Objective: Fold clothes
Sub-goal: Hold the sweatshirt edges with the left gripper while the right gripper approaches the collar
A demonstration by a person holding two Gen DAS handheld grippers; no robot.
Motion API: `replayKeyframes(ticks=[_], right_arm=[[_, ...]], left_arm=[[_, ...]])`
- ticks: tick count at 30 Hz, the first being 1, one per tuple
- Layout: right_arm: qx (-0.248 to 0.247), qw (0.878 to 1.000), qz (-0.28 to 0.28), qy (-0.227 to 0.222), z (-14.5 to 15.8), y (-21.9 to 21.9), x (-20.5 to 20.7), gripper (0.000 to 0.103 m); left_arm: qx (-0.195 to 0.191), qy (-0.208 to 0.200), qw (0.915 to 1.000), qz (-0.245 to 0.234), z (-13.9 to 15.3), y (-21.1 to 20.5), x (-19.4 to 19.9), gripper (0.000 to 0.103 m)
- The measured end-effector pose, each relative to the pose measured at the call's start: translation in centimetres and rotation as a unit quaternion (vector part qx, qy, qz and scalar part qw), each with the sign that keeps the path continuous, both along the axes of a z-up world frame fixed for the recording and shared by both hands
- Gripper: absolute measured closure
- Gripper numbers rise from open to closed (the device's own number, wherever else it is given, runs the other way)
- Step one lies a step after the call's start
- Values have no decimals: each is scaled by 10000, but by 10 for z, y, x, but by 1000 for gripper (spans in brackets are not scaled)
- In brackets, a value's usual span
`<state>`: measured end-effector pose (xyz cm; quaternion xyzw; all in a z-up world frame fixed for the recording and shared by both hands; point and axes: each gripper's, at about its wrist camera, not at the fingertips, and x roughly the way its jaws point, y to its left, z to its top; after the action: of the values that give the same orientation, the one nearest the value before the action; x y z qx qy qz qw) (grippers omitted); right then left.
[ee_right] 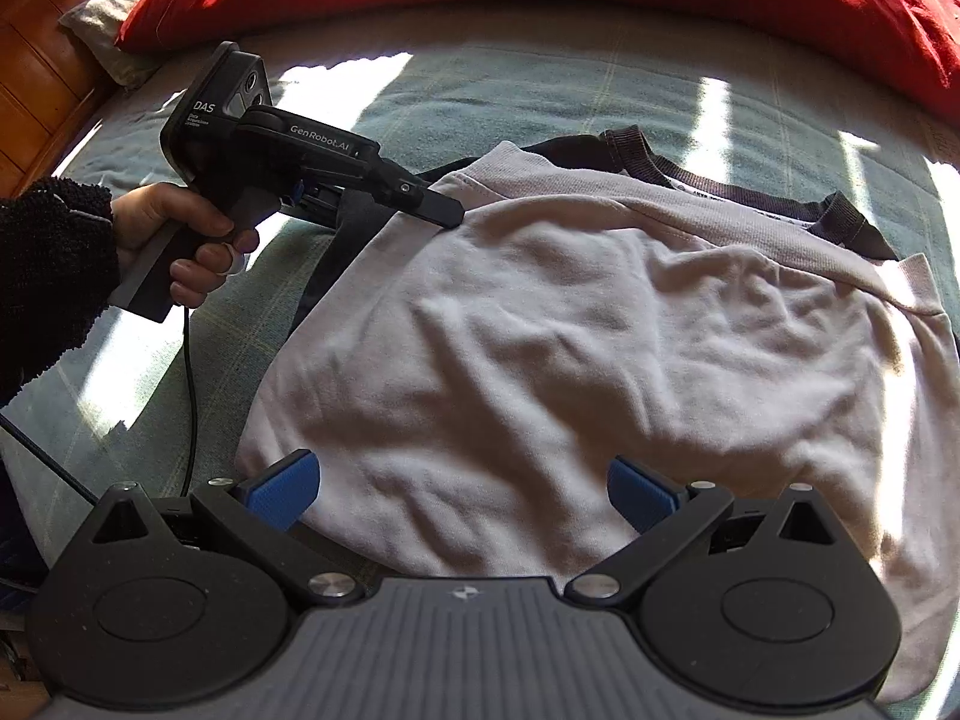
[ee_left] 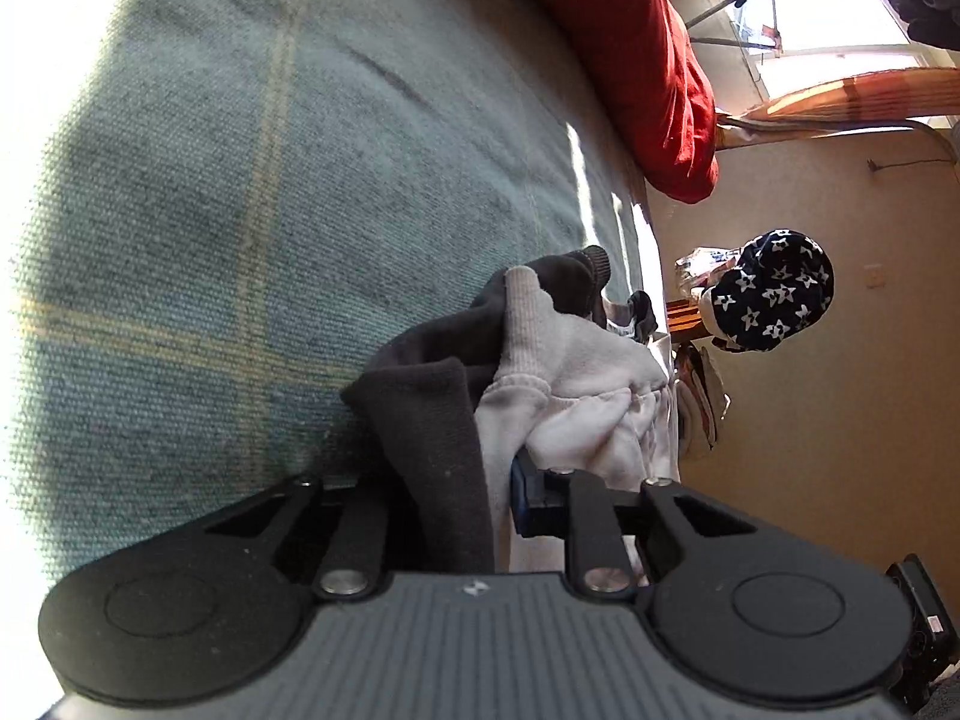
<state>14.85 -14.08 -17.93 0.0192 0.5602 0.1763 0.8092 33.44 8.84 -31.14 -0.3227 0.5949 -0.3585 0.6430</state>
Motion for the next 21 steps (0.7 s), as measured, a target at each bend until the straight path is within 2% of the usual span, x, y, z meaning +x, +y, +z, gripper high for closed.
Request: replayKeyframes(ticks=[7,11,13,17,20,21], right_arm=[[-152,9989,378,-212,0,20,0,0],[-672,9909,917,-718,-2,47,-8,0],[-1161,9770,1444,-1057,-9,68,-17,0],[-2001,9294,2678,-1567,-30,110,-50,0],[-2366,9035,3146,-1697,-47,134,-74,0],[-2468,8968,3255,-1701,-53,140,-79,3]], left_arm=[[370,-290,9988,-150,15,-9,-5,92],[481,-392,9977,-258,17,-11,-4,91],[439,-303,9983,-227,13,-10,-2,90],[410,-305,9984,-232,12,-9,-1,90],[412,-323,9983,-239,11,-9,-2,90],[413,-332,9983,-235,11,-8,-2,90]])
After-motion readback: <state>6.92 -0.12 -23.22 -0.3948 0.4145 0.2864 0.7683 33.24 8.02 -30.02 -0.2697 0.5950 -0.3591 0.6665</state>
